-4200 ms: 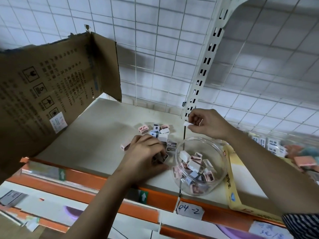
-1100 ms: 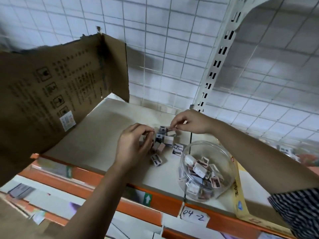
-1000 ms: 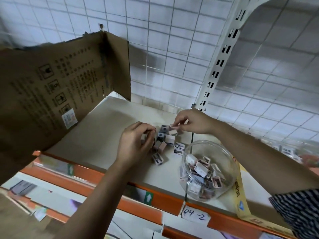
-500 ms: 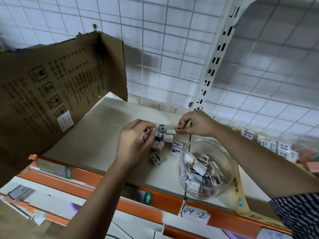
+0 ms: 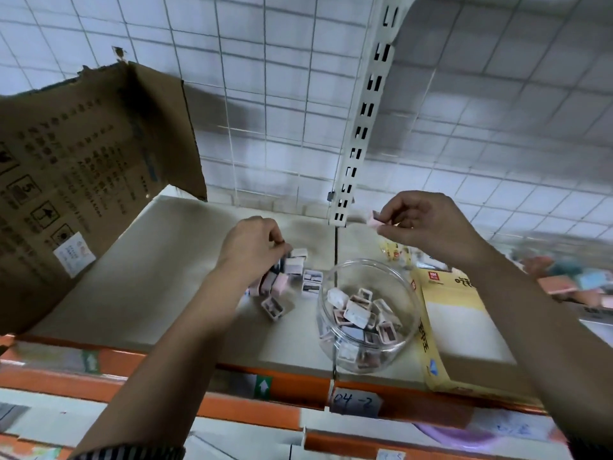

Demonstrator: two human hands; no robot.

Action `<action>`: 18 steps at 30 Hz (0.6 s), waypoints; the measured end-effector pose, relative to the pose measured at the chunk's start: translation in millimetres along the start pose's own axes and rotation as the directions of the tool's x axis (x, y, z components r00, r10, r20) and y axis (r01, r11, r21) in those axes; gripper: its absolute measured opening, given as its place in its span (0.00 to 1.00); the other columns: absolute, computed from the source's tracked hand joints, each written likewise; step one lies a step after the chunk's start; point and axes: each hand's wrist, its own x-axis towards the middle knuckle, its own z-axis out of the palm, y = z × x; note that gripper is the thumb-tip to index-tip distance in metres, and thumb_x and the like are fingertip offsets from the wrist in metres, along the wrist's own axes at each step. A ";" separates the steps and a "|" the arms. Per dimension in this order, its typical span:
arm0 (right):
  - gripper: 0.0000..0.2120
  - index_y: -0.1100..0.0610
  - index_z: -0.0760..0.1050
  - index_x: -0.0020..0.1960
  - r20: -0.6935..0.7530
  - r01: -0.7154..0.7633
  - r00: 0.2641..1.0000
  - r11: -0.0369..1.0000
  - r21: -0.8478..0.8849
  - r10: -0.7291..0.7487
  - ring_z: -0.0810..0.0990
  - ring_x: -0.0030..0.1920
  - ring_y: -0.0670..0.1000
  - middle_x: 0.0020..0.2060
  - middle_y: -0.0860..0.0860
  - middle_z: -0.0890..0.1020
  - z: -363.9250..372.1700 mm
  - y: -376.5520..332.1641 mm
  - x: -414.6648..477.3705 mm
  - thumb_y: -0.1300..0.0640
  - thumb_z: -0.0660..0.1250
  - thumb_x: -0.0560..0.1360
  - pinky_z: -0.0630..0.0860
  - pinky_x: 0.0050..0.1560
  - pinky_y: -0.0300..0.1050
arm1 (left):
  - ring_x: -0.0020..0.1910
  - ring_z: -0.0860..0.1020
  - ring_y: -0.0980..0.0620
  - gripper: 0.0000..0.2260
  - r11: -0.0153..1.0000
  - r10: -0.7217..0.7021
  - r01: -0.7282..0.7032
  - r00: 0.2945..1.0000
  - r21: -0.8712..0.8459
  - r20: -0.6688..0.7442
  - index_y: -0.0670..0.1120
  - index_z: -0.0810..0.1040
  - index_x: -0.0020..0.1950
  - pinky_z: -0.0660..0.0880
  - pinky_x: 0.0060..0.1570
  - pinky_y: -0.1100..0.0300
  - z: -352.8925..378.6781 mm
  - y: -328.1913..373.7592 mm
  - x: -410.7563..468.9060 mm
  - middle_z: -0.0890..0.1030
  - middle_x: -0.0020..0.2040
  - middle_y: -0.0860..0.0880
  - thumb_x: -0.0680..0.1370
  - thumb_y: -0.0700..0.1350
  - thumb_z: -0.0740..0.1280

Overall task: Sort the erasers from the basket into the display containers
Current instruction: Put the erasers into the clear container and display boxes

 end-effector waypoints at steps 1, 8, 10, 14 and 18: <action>0.06 0.61 0.80 0.43 -0.012 -0.004 1.000 1.000 0.027 0.004 0.84 0.46 0.53 0.41 0.49 0.85 -0.8 -0.5 -8.5 0.67 0.75 0.69 0.79 0.48 0.45 | 0.46 0.78 0.48 0.08 1.000 -0.014 0.014 1.000 -0.010 0.010 0.49 0.78 0.40 0.76 0.46 0.55 -0.6 1.1 2.0 0.81 0.43 0.49 0.72 0.50 0.74; 0.06 0.64 0.79 0.41 -0.081 0.113 0.991 0.990 0.081 -0.107 0.84 0.48 0.50 0.42 0.54 0.83 7.4 -2.7 -59.4 0.65 0.75 0.68 0.77 0.44 0.46 | 0.41 0.78 0.50 0.12 0.996 -0.091 0.091 0.995 0.001 0.048 0.49 0.77 0.36 0.74 0.40 0.58 0.5 2.5 11.7 0.80 0.37 0.50 0.69 0.54 0.77; 0.05 0.59 0.79 0.41 -0.109 0.132 0.987 0.988 0.086 -0.122 0.84 0.45 0.49 0.41 0.51 0.83 11.8 -2.8 -69.5 0.63 0.75 0.68 0.77 0.44 0.43 | 0.42 0.77 0.49 0.13 0.994 -0.109 0.107 0.993 0.039 0.056 0.51 0.75 0.36 0.70 0.38 0.59 1.0 3.0 13.8 0.78 0.36 0.52 0.70 0.55 0.76; 0.06 0.54 0.79 0.45 -0.184 0.186 0.970 0.973 0.135 -0.160 0.83 0.39 0.56 0.38 0.54 0.83 19.6 -3.3 -84.5 0.59 0.75 0.71 0.76 0.41 0.43 | 0.47 0.77 0.48 0.12 0.984 -0.122 0.111 0.990 0.137 0.071 0.52 0.73 0.37 0.71 0.42 0.58 -1.7 7.3 14.8 0.77 0.39 0.51 0.72 0.54 0.73; 0.05 0.54 0.80 0.48 -0.218 0.224 0.956 0.968 0.114 -0.195 0.85 0.39 0.53 0.40 0.50 0.85 25.5 -8.1 -92.4 0.58 0.72 0.73 0.80 0.39 0.47 | 0.45 0.78 0.48 0.07 0.996 -0.071 0.070 0.997 0.063 0.021 0.51 0.76 0.39 0.69 0.38 0.59 -6.1 12.5 5.7 0.80 0.40 0.51 0.72 0.48 0.73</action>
